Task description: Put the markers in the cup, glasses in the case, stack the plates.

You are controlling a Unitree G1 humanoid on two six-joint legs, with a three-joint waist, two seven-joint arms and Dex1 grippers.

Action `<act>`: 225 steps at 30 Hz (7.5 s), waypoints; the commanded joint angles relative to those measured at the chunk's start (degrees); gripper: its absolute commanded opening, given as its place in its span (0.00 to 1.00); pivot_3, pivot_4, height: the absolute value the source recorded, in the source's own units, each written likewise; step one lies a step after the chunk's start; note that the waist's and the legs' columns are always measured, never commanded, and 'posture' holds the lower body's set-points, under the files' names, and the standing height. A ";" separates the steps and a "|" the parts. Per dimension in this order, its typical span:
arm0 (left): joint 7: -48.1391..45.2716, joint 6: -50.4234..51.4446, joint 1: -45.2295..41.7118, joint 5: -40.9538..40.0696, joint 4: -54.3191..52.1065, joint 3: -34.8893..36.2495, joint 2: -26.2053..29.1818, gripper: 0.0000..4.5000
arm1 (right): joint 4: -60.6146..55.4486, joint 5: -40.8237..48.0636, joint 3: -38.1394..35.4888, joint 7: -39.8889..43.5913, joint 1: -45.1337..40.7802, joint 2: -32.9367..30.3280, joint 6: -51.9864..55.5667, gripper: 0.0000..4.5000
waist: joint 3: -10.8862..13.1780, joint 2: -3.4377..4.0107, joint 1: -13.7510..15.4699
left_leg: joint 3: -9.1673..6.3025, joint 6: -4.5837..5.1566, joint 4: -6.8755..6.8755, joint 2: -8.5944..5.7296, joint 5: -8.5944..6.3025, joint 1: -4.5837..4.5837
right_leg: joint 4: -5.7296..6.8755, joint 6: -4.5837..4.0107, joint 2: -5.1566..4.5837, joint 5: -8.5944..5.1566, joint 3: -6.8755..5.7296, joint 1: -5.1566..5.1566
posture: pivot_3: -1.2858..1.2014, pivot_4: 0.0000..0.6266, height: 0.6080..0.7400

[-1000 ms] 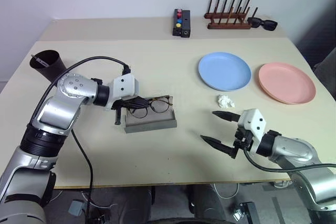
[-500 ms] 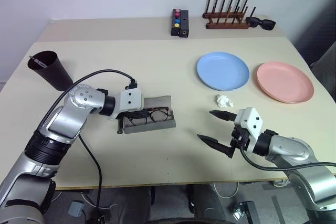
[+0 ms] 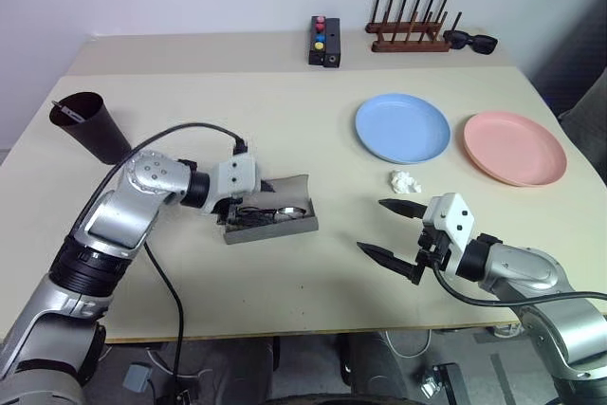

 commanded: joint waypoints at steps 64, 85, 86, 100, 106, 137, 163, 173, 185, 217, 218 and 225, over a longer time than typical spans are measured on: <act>9.73 1.62 16.77 -11.76 -7.35 14.81 0.40 0.02 | 18.65 -13.90 2.74 -8.03 -18.46 0.51 -3.55 1.00 | -0.01 0.04 -0.16 | 0.03 -0.01 -0.12 0.01 0.00 -0.02 | 0.00 -0.01 0.01 0.05 0.02 -0.14 | 0.52 0.24 0.95; 15.83 5.60 20.39 -16.06 -15.37 12.98 -2.91 0.02 | 60.60 -29.43 1.29 -13.27 -35.87 -7.42 -18.79 1.00 | 0.00 0.07 -0.64 | 0.10 -0.02 -0.10 0.01 0.01 0.01 | 0.00 -0.08 0.02 0.08 0.06 -0.13 | 0.52 0.24 0.95; 15.89 5.64 20.30 -16.10 -15.42 12.81 -3.05 0.02 | 61.93 -29.74 1.31 -13.51 -36.17 -7.41 -18.94 1.00 | 0.00 0.07 -0.72 | 0.11 -0.02 -0.11 0.01 0.01 0.02 | 0.00 -0.08 0.02 0.09 0.07 -0.13 | 0.52 0.24 0.95; 16.26 6.34 20.19 -16.68 -15.41 11.97 -3.96 0.01 | 67.09 -32.21 1.73 -16.41 -36.12 -6.68 -19.96 0.00 | 0.00 0.07 -0.52 | 0.13 -0.02 -0.09 0.01 0.01 0.02 | 0.00 -0.07 0.01 0.09 0.09 -0.12 | 0.52 0.24 0.95; 16.99 5.98 20.42 -17.04 -15.04 12.01 -5.02 0.01 | 63.99 -32.28 1.06 -17.46 -34.64 -6.77 -19.47 0.00 | 0.00 0.08 -0.46 | 0.13 -0.02 -0.10 0.01 0.01 0.02 | 0.00 -0.07 0.01 0.09 0.09 -0.12 | 0.52 0.24 0.95; 21.85 7.74 20.40 -18.34 -17.88 13.53 -6.11 0.01 | 52.96 -21.70 3.22 -0.81 -40.94 5.11 -28.53 0.63 | 0.01 0.12 -0.44 | 0.11 -0.04 -0.10 0.00 0.02 0.03 | 0.01 -0.05 0.02 0.11 0.09 -0.12 | 0.52 0.24 0.95; 22.39 10.85 17.06 -20.93 -18.60 13.23 -6.13 0.01 | 37.71 -14.93 -2.36 -7.35 -25.12 5.61 -2.05 0.01 | 0.01 0.13 -0.21 | 0.11 -0.03 -0.08 0.02 0.02 0.06 | -0.01 -0.10 0.03 0.11 0.10 -0.07 | 0.52 0.24 0.95; 23.03 10.47 18.28 -20.99 -18.54 13.12 -6.47 0.01 | 28.43 -10.79 -4.48 -2.82 -25.22 2.88 -0.66 0.01 | 0.01 0.13 -0.54 | 0.12 -0.03 -0.07 0.02 0.02 0.07 | -0.01 -0.11 0.03 0.10 0.10 -0.06 | 0.52 0.24 0.95; 22.12 6.54 21.23 -19.81 -16.65 12.75 -7.50 0.01 | 56.58 -18.48 -3.33 -16.32 -40.54 12.27 -15.62 0.01 | 0.01 0.12 -0.17 | 0.11 -0.04 -0.15 -0.01 0.02 -0.10 | -0.08 -0.10 0.03 0.12 0.10 -0.19 | 0.52 0.24 0.95; 13.45 6.48 19.28 -21.02 -15.65 8.83 -7.39 0.01 | 24.79 -6.10 -10.60 -3.69 -6.62 -3.48 5.83 0.48 | 0.01 0.19 -0.02 | 0.19 0.01 -0.05 0.08 0.00 0.05 | -0.08 -0.31 0.04 0.01 0.09 -0.01 | 0.52 0.24 0.95; 13.46 6.39 19.51 -20.99 -15.68 8.96 -7.37 0.01 | 24.85 -6.28 -10.44 -3.56 -6.65 -3.71 5.91 0.36 | 0.01 0.19 -0.02 | 0.19 0.01 -0.05 0.08 0.00 0.05 | -0.08 -0.31 0.04 0.01 0.09 -0.01 | 0.52 0.24 0.95; 14.76 4.81 20.94 -20.09 -15.03 10.57 -7.45 0.01 | 24.21 -7.09 -10.58 -4.10 -11.27 -3.05 2.62 0.00 | 0.01 0.19 -0.26 | 0.18 0.01 -0.06 0.08 0.00 0.06 | -0.08 -0.30 0.04 0.01 0.08 -0.01 | 0.52 0.24 0.95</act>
